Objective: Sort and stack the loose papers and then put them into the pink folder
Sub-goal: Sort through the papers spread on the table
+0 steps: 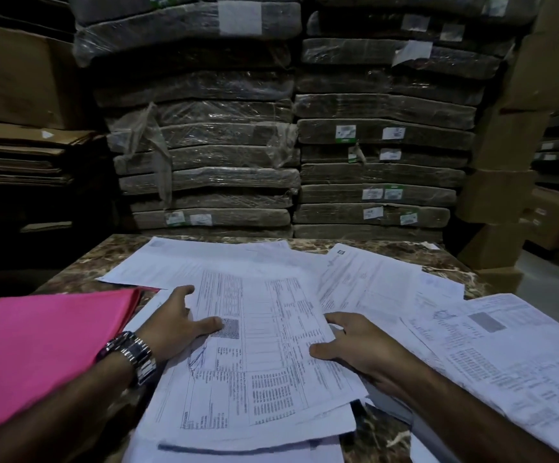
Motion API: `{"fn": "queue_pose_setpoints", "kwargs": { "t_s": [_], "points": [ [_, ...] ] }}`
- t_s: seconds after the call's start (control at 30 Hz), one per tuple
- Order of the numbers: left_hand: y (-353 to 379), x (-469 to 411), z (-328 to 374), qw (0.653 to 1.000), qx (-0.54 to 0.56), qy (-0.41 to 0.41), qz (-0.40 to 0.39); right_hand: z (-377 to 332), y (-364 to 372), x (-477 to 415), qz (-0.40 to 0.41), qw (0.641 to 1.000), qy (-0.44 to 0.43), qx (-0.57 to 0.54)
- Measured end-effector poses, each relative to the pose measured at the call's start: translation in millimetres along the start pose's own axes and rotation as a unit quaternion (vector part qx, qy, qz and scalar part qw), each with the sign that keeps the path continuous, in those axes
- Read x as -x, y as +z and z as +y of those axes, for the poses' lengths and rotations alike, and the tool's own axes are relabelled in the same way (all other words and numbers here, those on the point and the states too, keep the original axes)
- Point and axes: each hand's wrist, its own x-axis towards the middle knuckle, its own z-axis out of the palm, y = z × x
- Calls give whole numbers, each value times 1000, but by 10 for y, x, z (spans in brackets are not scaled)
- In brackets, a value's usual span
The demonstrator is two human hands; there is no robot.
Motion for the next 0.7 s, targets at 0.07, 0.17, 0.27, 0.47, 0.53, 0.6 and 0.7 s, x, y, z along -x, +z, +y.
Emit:
{"fn": "queue_pose_setpoints", "kwargs": {
  "t_s": [0.07,0.17,0.27,0.47,0.53,0.6,0.7],
  "points": [
    [-51,65,-44,1000,-20,19,-4,5,47,30,-9,999,3,34],
    [-81,149,-73,997,-48,56,-11,14,86,82,-23,995,15,100],
    [-81,220,-52,989,-123,86,-3,17,100,132,-26,983,23,179],
    [-65,261,-56,983,-163,85,13,-8,114,167,8,966,29,258],
    [-60,251,-71,980,-183,79,16,-21,119,178,13,965,26,260],
    [-43,233,-91,975,-210,67,20,-24,128,182,25,966,21,255],
    [-27,207,-105,976,-212,47,19,-20,158,194,52,957,0,287]
  ]
}}
